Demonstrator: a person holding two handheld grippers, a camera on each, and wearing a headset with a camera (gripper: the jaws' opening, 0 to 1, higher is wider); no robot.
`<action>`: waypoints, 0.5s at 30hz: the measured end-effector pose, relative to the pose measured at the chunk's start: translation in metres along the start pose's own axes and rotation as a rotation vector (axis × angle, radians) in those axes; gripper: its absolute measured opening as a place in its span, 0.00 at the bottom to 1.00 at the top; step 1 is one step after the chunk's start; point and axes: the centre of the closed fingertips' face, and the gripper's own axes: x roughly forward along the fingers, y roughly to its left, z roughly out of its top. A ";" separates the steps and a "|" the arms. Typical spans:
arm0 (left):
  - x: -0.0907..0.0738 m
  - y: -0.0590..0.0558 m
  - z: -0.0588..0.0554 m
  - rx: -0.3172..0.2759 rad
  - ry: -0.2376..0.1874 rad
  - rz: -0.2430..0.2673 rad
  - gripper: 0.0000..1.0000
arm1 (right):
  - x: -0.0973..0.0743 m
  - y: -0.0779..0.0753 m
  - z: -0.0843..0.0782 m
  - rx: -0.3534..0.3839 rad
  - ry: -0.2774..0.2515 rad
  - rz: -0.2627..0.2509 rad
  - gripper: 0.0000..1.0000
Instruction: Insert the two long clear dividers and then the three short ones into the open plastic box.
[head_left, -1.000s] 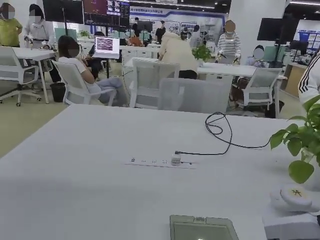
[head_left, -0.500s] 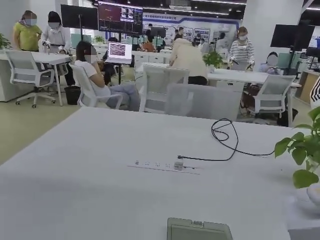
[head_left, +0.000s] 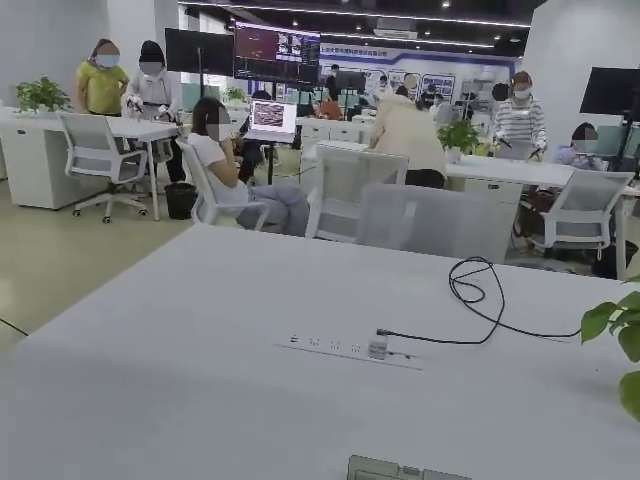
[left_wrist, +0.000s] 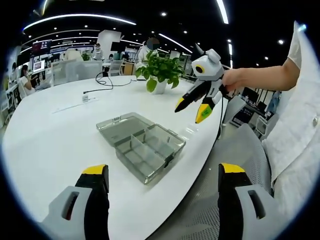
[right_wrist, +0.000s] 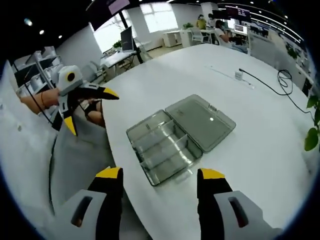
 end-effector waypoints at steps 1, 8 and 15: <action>0.000 0.001 0.000 -0.001 0.001 0.002 0.93 | 0.001 -0.001 -0.003 -0.019 0.012 0.004 0.61; 0.000 0.005 -0.002 -0.005 0.011 0.004 0.93 | 0.017 -0.012 -0.041 -0.242 0.157 0.045 0.67; 0.001 0.007 -0.002 -0.014 0.013 0.005 0.93 | 0.030 -0.024 -0.065 -0.388 0.268 0.056 0.65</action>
